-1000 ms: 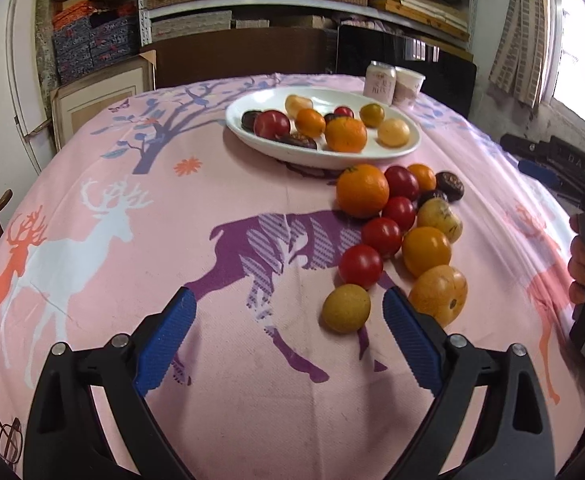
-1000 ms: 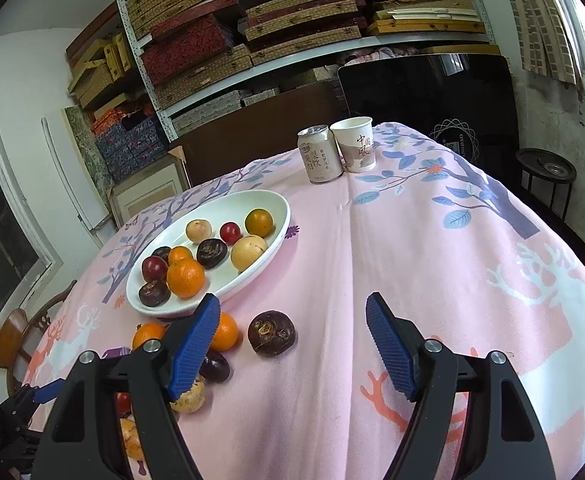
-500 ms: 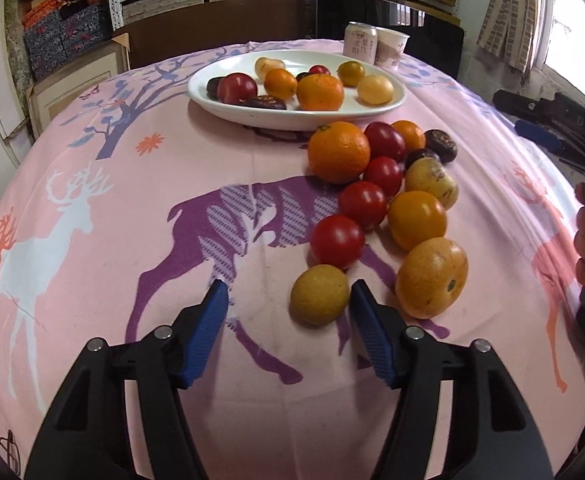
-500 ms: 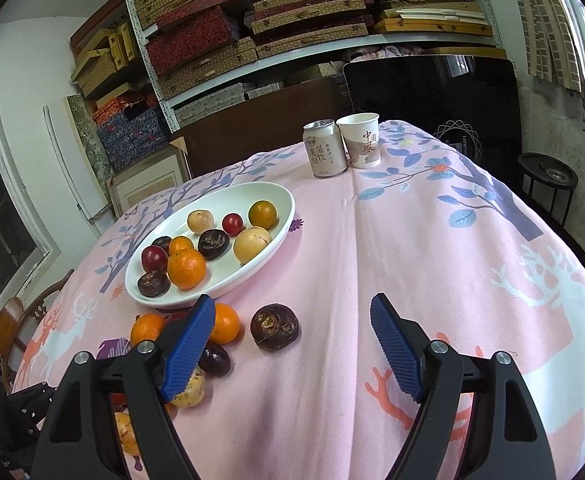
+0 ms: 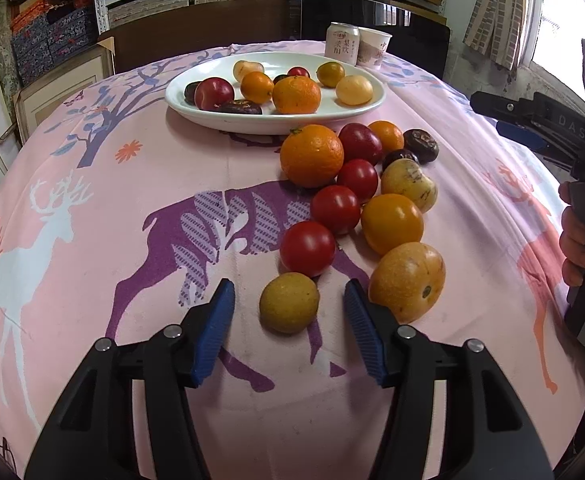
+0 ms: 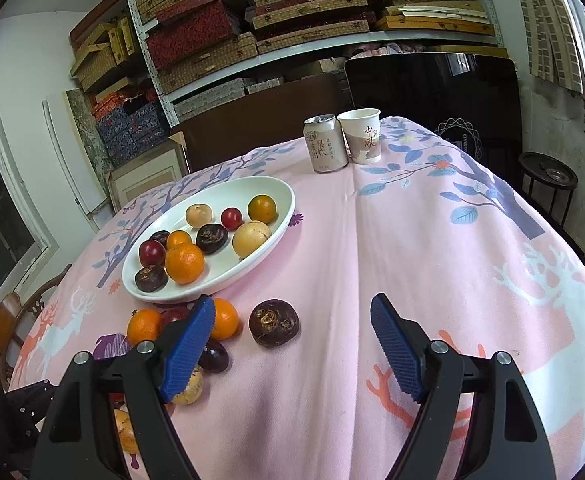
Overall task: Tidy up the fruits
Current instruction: 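Grasp the small yellow-green fruit with the left tool while the right tool grasps a mangosteen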
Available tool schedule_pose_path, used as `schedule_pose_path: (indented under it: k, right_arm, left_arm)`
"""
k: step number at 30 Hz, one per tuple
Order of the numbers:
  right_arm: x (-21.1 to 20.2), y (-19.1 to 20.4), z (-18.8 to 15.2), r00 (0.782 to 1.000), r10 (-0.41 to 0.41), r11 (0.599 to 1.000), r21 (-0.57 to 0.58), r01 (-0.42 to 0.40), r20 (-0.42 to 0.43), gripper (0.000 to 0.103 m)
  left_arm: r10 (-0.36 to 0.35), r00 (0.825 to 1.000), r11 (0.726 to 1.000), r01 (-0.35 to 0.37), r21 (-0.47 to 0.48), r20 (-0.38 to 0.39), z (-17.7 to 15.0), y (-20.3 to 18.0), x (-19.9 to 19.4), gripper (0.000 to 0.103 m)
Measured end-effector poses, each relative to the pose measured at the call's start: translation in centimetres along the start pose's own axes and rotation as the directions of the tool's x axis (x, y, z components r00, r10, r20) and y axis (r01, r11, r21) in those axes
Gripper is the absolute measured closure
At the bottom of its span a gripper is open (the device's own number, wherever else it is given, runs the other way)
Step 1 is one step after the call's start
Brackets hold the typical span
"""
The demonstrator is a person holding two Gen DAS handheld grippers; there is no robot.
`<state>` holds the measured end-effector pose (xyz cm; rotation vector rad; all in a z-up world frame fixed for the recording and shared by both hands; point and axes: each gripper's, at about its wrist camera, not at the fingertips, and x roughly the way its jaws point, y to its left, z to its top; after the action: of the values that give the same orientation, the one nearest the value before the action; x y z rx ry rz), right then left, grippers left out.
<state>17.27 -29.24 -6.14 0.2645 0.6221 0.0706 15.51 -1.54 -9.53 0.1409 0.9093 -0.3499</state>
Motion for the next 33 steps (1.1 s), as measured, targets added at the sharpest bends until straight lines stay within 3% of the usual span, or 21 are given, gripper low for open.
schedule_pose_path:
  k: [7, 10, 14, 17, 19, 26, 33]
  right_arm:
    - [0.1, 0.1, -0.1, 1.000, -0.004, 1.000, -0.004, 0.004, -0.011, 0.022]
    - [0.2, 0.1, -0.1, 1.000, -0.006, 1.000, -0.010, 0.006, -0.017, 0.022]
    - [0.6, 0.2, -0.3, 0.999, -0.021, 0.999, -0.024, 0.020, -0.036, 0.022]
    - [1.5, 0.6, -0.7, 0.993, -0.090, 0.994, -0.075, 0.085, -0.070, 0.022]
    - [2.1, 1.0, -1.0, 0.987, -0.134, 0.985, -0.117, 0.123, -0.087, 0.022]
    - [3.7, 2.2, -1.4, 0.981, -0.136, 0.976, -0.187, 0.109, -0.137, 0.038]
    - [5.9, 2.5, -0.5, 0.977, -0.121, 0.980, -0.180, 0.089, -0.178, 0.039]
  left_arm:
    - [-0.003, 1.000, 1.000, 0.004, -0.027, 0.005, 0.1, 0.3, 0.0, 0.057]
    - [-0.005, 1.000, 1.000, 0.006, -0.028, 0.009, 0.1, 0.2, -0.1, 0.076]
    - [0.009, 0.998, 0.997, -0.004, -0.079, 0.068, 0.1, 1.1, -1.3, 0.076]
    - [0.065, 0.993, 0.989, -0.051, -0.141, 0.096, 0.1, 2.7, -2.0, 0.076]
    - [0.065, 0.993, 0.985, -0.048, -0.168, 0.094, 0.1, 3.3, -2.0, 0.076]
    - [0.063, 0.994, 0.990, -0.051, -0.133, 0.088, 0.1, 2.6, -1.9, 0.076]
    - [0.054, 0.996, 0.990, -0.043, -0.134, 0.076, 0.0, 2.6, -1.6, 0.076]
